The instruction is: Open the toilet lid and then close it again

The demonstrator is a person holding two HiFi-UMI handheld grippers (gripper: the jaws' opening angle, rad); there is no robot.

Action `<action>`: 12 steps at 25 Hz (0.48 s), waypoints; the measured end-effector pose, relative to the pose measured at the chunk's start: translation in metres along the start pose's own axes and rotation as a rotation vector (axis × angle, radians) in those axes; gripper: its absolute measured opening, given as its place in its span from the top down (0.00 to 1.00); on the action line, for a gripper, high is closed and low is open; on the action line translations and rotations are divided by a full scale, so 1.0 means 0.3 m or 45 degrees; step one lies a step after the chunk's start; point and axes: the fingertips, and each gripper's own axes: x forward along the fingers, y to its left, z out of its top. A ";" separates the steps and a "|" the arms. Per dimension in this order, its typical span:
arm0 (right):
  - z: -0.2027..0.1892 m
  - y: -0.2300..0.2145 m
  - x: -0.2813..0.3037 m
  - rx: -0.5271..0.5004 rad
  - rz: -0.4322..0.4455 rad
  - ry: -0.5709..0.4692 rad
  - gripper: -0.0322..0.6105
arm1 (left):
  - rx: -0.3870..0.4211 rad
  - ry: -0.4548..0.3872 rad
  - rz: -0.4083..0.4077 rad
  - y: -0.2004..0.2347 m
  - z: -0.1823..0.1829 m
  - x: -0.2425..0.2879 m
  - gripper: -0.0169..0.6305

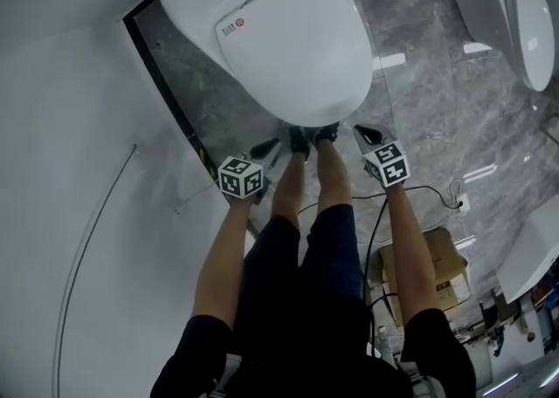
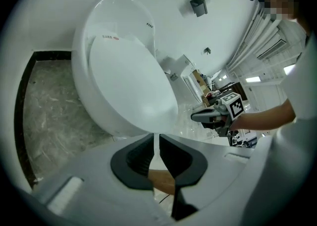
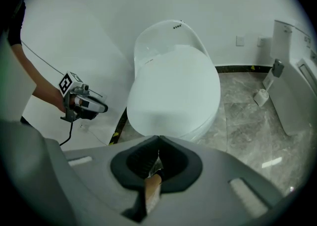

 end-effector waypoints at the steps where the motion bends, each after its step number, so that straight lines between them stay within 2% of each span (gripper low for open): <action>1: 0.002 -0.011 0.021 0.011 0.004 -0.005 0.95 | -0.010 0.007 0.009 0.023 -0.006 0.014 0.95; 5: -0.003 -0.043 0.076 0.025 0.021 -0.016 0.95 | -0.083 0.016 0.023 0.090 -0.023 0.072 0.94; 8: -0.018 -0.067 0.106 0.034 0.022 -0.020 0.95 | -0.130 0.044 0.006 0.133 -0.035 0.123 0.83; 12: -0.060 -0.097 0.134 0.045 0.022 -0.006 0.95 | -0.205 0.003 0.015 0.186 -0.025 0.167 0.82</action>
